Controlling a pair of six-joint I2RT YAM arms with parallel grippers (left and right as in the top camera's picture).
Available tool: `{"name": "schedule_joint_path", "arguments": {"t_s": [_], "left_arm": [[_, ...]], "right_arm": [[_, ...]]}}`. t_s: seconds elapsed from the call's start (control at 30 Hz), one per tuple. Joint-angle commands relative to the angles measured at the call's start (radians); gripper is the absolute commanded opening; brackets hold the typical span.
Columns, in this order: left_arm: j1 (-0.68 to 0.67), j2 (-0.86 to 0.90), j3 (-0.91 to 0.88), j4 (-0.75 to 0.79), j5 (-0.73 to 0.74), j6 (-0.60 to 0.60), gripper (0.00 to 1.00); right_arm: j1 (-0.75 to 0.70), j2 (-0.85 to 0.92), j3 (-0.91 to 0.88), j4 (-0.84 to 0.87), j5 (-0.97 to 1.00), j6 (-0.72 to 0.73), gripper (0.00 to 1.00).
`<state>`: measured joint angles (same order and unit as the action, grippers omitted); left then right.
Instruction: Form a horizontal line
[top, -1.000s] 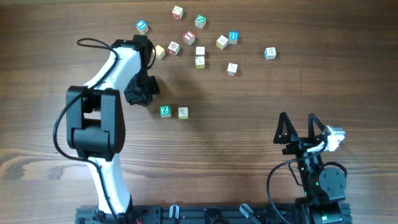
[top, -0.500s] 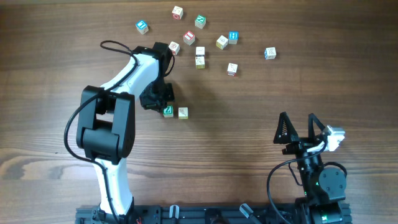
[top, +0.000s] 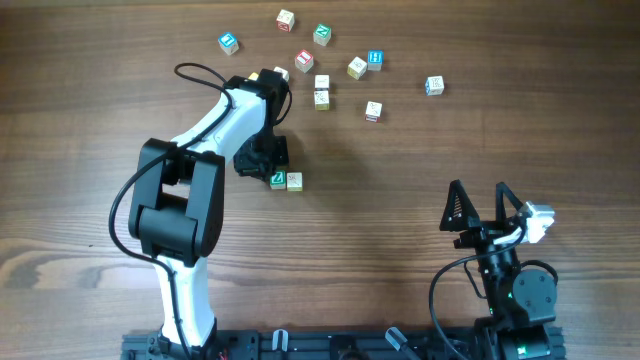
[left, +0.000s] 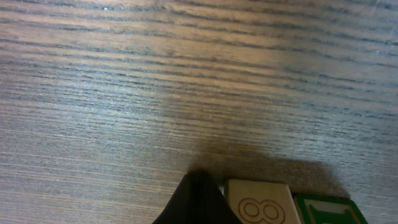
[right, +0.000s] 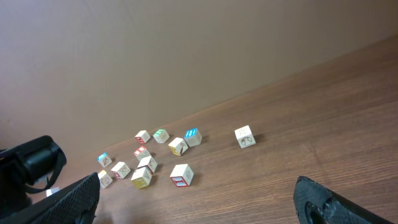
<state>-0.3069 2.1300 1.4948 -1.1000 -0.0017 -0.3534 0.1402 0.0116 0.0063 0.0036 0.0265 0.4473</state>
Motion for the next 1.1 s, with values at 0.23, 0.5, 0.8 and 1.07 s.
{"name": "schedule_joint_path", "arguments": {"t_s": [0.23,0.5,0.8,1.07], "left_arm": [[-0.006,0.006,-0.019,0.024,0.013,0.01,0.04],[-0.024,0.006,-0.019,0.002,0.009,0.032,0.04],[-0.02,0.006,-0.019,0.039,-0.096,0.032,0.05],[-0.019,0.006,-0.019,0.216,-0.101,-0.003,0.04]], "right_arm": [[-0.004,-0.001,-0.001,0.004,-0.012,0.0,1.0],[-0.004,-0.001,-0.001,0.003,-0.012,0.0,1.0],[-0.004,-0.001,-0.001,0.004,-0.012,0.0,1.0],[-0.004,-0.001,-0.001,0.004,-0.012,0.001,0.99]]}}
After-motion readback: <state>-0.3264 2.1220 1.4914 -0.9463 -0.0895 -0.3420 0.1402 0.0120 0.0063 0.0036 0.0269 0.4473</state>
